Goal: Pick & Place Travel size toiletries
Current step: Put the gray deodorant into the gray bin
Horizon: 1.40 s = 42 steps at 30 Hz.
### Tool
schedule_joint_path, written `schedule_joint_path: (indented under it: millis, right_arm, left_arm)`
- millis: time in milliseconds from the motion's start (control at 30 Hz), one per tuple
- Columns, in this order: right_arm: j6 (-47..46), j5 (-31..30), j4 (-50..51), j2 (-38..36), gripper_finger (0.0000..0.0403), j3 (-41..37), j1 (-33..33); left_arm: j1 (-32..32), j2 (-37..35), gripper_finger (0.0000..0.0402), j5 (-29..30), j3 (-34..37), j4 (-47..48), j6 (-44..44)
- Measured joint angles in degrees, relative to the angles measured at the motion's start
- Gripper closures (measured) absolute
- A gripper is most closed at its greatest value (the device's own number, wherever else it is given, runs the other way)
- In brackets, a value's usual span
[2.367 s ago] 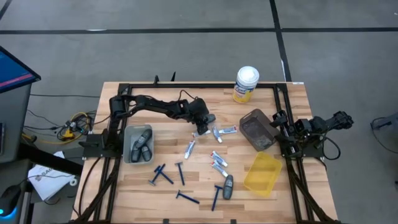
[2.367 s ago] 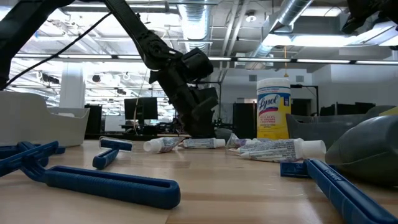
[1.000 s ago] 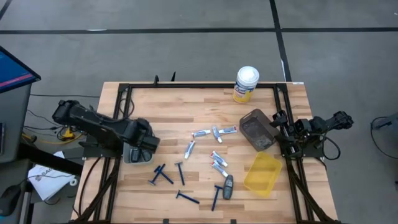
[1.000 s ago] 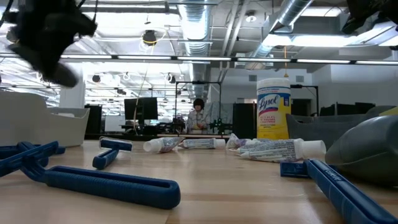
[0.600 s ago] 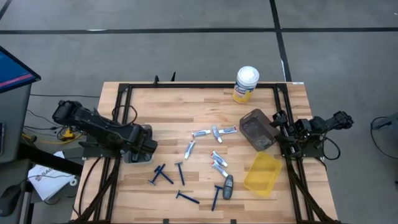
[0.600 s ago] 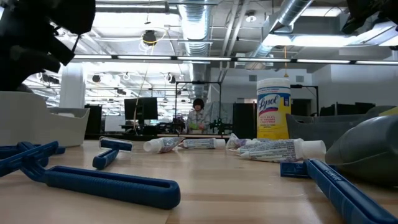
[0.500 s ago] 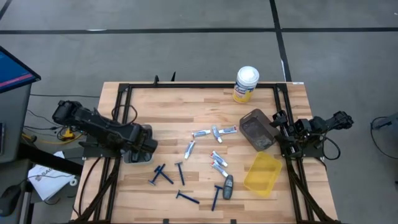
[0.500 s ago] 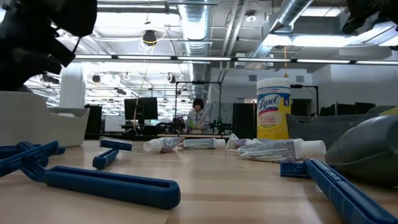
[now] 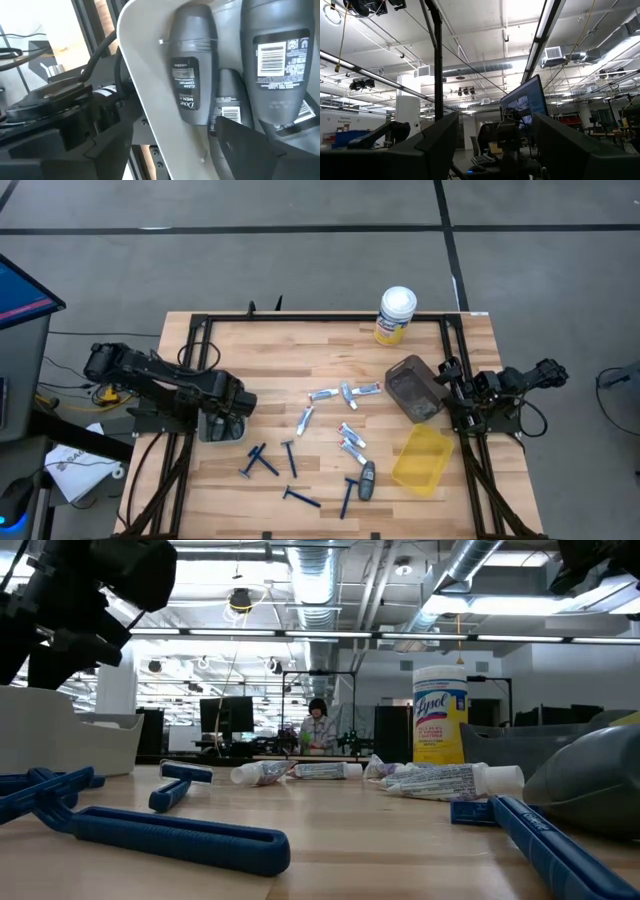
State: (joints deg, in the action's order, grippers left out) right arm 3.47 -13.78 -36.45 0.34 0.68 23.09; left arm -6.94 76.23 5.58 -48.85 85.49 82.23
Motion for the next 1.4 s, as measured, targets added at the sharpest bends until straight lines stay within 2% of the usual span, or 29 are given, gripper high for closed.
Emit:
schedule_joint_path:
  millis: [167, 400, 500, 767, 867, 933, 1033, 1133, 1267, 1400]
  right_arm:
    - [-0.03, 0.0, -4.04, 0.0, 0.0159, 0.01, 0.02]
    - [-0.03, 0.0, -12.94, 0.02, 0.0159, -0.01, 0.0]
    - [-0.03, 0.06, -18.29, 0.02, 0.0159, 0.01, 0.02]
    - [-2.05, 0.38, -30.04, 0.02, 0.0159, 0.01, 0.11]
    - [-2.04, 0.14, -31.47, 0.04, 0.0159, 0.01, 0.11]
    - [-2.38, -3.21, -31.02, 0.07, 0.0159, 0.23, 0.11]
    - [-7.41, -16.25, -24.28, 0.07, 0.0159, 2.31, 0.11]
    - [-11.82, -28.23, -4.99, 0.09, 0.0159, 7.45, 0.11]
    - [-23.66, -30.76, 23.74, 2.3, 0.0159, 18.24, -0.19]
    - [-27.77, -30.43, 40.69, 13.05, 0.0159, 26.92, -0.37]
  left_arm:
    - [-0.04, 0.0, 0.0118, 2.41, -5.02, -2.46, -1.16]
    - [-0.04, -0.42, 0.0126, 13.43, -13.39, -14.22, -6.22]
    - [-0.04, -1.66, 0.0128, 16.87, -14.39, -22.92, -11.18]
    - [-0.22, -10.56, 0.0128, 17.68, -14.28, -48.25, -30.06]
    - [-0.7, -15.45, 0.0128, 18.67, -14.31, -53.61, -36.14]
    - [-1.28, -18.74, 0.0128, 19.93, -14.31, -54.23, -39.39]
    - [-3.07, -24.14, 0.0128, 23.72, -13.72, -54.4, -43.22]
    - [-5.2, -29.87, 0.0128, 29.57, -11.48, -54.75, -44.46]
    - [-7.79, -36.27, 0.0128, 36.15, -6.81, -55.13, -44.1]
    - [-8.52, -40.03, 0.0128, 38.0, -1.79, -56.49, -42.3]
